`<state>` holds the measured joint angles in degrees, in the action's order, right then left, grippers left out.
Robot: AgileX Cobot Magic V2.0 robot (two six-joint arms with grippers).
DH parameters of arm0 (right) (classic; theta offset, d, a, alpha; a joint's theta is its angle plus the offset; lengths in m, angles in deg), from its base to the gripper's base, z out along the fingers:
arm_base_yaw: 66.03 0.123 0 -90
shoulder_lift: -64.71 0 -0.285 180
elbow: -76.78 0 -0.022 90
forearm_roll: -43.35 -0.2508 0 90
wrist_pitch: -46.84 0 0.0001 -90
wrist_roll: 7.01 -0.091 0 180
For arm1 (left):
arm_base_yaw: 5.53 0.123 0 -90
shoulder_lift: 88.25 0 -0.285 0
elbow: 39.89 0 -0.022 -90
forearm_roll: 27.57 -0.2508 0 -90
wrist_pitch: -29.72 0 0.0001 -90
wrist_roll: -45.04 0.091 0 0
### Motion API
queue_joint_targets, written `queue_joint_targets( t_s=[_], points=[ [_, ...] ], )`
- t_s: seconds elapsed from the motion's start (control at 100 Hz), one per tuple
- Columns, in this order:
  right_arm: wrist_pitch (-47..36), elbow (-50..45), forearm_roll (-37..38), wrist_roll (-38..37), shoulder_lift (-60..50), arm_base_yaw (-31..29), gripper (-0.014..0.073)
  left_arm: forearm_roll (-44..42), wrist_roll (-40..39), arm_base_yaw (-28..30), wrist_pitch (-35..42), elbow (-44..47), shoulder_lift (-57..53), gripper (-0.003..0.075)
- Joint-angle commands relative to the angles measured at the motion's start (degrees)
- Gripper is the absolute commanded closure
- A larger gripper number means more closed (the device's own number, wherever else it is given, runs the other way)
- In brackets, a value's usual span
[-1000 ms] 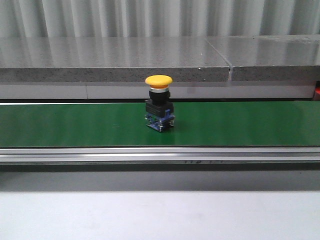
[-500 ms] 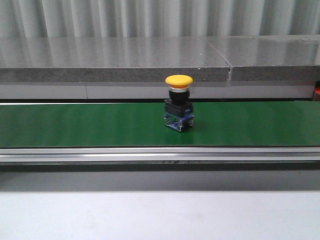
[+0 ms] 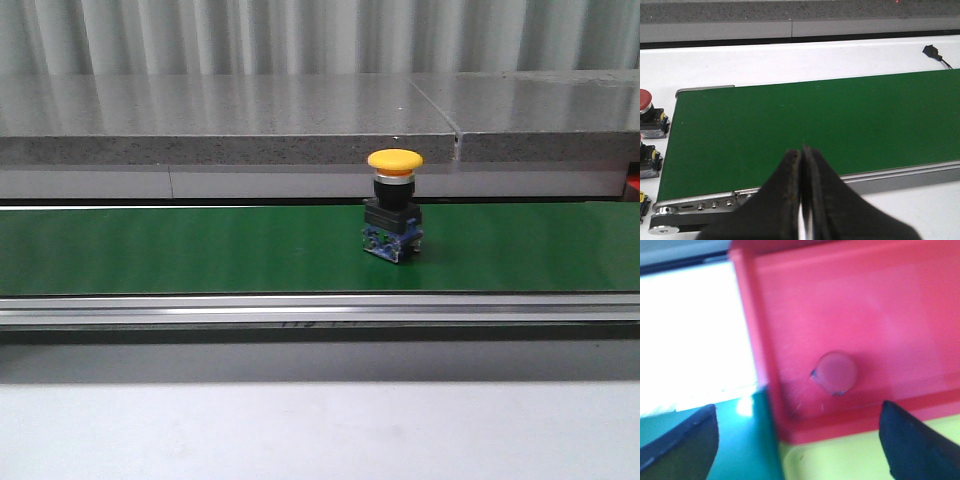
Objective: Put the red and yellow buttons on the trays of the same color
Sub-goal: 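Grasp the yellow push-button on the belt with the right gripper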
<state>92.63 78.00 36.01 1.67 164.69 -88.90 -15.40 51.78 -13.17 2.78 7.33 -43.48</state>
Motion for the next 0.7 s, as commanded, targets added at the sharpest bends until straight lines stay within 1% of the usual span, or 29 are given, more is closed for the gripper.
queue_joint_targets(
  t_s=[0.0,0.21,0.32,0.47,0.69],
  points=[
    [0.47,-2.44,-0.24,2.21,-6.67,1.52,-0.0048,1.01,-0.24,-0.39,3.81,-1.61,-0.05,0.074],
    [6.65,-13.75,-0.24,6.63,-16.75,6.5,-0.0048,1.11,-0.24,-0.39,3.81,-1.61,-0.05,0.074],
    [8.66,-16.81,-0.29,7.49,-19.3,9.15,-0.0048,1.11,-0.24,-0.39,3.81,-1.61,-0.05,0.074],
    [10.94,-17.56,-0.46,7.59,-19.42,14.33,-0.0048,1.11,-0.24,-0.39,3.81,-1.61,-0.05,0.074],
    [8.92,-17.56,-0.7,7.61,-17.72,24.52,-0.0048,1.11,-0.24,-0.39,3.81,-1.61,-0.05,0.074]
  ],
)
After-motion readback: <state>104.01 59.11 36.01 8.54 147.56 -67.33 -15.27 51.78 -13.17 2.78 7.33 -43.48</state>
